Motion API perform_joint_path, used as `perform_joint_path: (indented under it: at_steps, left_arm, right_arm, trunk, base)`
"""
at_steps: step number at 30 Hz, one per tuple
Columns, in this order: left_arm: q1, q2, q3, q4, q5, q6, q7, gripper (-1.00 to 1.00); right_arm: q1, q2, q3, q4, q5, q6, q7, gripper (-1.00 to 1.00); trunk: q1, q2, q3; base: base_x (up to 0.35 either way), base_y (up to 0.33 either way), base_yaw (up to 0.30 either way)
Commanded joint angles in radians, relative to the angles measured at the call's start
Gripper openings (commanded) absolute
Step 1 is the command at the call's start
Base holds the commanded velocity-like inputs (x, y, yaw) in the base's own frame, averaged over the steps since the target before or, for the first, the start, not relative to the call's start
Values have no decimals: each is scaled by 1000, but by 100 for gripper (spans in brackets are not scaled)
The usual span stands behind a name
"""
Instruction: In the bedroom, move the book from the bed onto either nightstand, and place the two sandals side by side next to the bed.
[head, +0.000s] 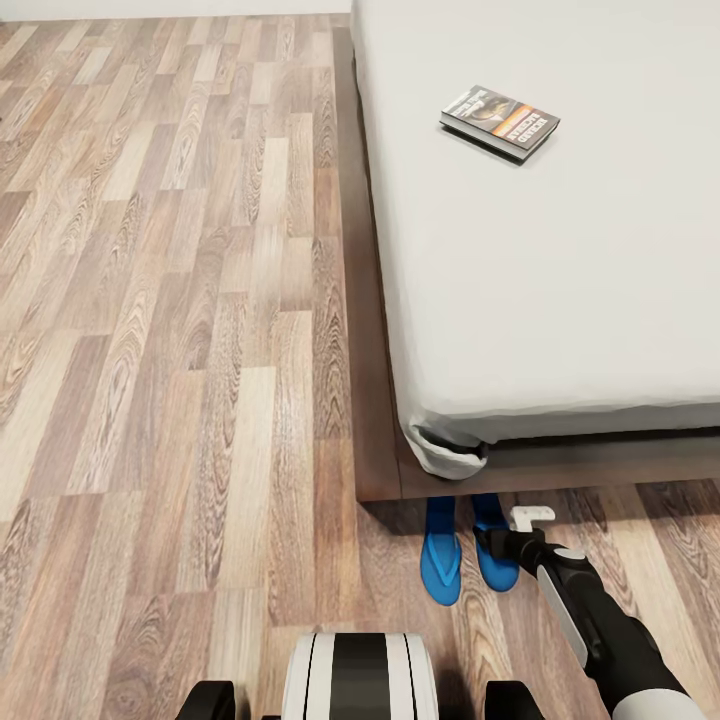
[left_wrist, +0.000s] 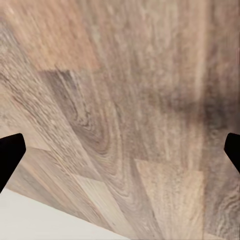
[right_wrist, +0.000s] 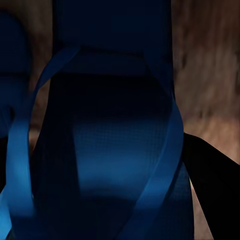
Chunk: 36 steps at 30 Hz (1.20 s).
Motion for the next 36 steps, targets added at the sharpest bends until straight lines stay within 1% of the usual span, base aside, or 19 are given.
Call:
perform_joint_path:
  at_steps: [1,5,10,12,15,19,36]
  left_arm:
    - [0,0,-9,0,8,-2,5,100]
    - [0,1,-9,0,9,-3,34,100]
    - [0,0,-9,0,9,-4,102,100]
    - [0,-1,-9,0,9,-4,115,100]
    - [0,-1,-9,0,9,-4,122,100]
    - [0,-1,-9,0,9,-3,124,100]
    - [0,-1,-10,0,7,-4,125,100]
  right_arm:
    - [0,0,0,-1,-10,5,-1,-100]
    - [0,-1,0,0,-10,5,-1,-100]
    - [0,-1,0,1,-10,5,-2,-100]
    - [0,-1,0,1,-10,5,-2,-100]
    - [0,-1,-1,1,-10,5,-2,-100]
    - [0,-1,-1,1,-11,5,-4,-100]
    - [0,-2,-2,1,-10,-6,-10,-100]
  trunk:
    - [0,0,0]
    - [0,0,0]
    - [0,0,0]
    - [0,0,0]
    - [0,0,0]
    - [2,-1,-16]
    - [2,-1,-16]
  base:
    - [0,4,0]
    - [0,2,0]
    - [0,0,0]
    - [0,0,0]
    - [0,0,0]
    - [0,0,0]
    - [0,0,0]
